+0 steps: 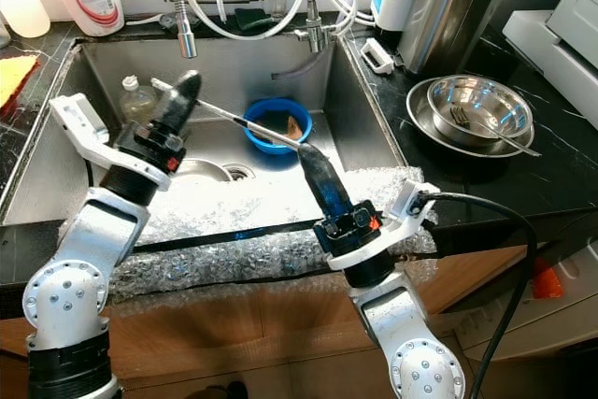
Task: Kitchen organization
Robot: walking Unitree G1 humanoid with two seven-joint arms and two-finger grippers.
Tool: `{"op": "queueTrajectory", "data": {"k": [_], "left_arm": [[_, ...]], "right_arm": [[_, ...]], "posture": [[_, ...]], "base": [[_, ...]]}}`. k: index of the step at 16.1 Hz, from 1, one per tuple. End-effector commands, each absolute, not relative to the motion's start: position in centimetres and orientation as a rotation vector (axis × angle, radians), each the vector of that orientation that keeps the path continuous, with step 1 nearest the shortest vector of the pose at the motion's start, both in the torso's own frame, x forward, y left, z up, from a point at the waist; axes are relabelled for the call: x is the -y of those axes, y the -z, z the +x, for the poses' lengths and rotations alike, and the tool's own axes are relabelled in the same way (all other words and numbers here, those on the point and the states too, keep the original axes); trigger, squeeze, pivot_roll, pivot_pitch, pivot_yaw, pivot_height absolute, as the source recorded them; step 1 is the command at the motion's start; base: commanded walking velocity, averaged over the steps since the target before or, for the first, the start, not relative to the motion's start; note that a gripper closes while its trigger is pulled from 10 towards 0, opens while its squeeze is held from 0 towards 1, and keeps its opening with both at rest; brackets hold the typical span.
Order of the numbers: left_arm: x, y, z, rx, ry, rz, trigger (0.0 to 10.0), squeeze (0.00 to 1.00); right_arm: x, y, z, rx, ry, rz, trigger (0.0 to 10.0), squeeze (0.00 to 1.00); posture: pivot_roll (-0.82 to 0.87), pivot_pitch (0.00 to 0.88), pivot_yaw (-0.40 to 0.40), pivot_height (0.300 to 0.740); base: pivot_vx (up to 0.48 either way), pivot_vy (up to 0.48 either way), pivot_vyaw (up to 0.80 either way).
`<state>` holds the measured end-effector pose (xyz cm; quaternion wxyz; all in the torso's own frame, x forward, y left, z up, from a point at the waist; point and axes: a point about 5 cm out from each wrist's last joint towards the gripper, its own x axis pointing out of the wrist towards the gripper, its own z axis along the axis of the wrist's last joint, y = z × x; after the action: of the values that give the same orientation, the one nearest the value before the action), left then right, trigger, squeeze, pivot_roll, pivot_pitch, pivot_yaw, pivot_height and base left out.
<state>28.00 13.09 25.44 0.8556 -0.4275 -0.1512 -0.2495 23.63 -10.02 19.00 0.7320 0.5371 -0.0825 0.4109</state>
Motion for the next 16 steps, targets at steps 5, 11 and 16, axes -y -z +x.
{"op": "queueTrajectory", "data": {"k": [5,11,16], "left_arm": [[-13.2,-26.1,28.0,0.357,0.526,-0.967,7.3,0.00],[-13.7,-26.4,28.0,0.380,0.501,-1.048,0.0,0.00],[-14.7,-26.5,28.1,0.401,0.464,-1.151,0.0,0.00]], "right_arm": [[9.8,-19.7,23.0,0.203,-0.954,1.166,10.0,0.00],[9.8,-19.6,23.1,0.203,-0.948,1.160,10.0,0.00],[9.8,-19.4,23.4,0.197,-0.929,1.148,10.0,0.00]], "posture": [[0.07,0.135,-0.046,0.740],[0.07,0.130,-0.045,0.740],[0.07,0.128,-0.046,0.740]], "base": [[0.000,0.000,0.00],[0.000,0.000,0.00],[0.000,0.000,0.00]]}}
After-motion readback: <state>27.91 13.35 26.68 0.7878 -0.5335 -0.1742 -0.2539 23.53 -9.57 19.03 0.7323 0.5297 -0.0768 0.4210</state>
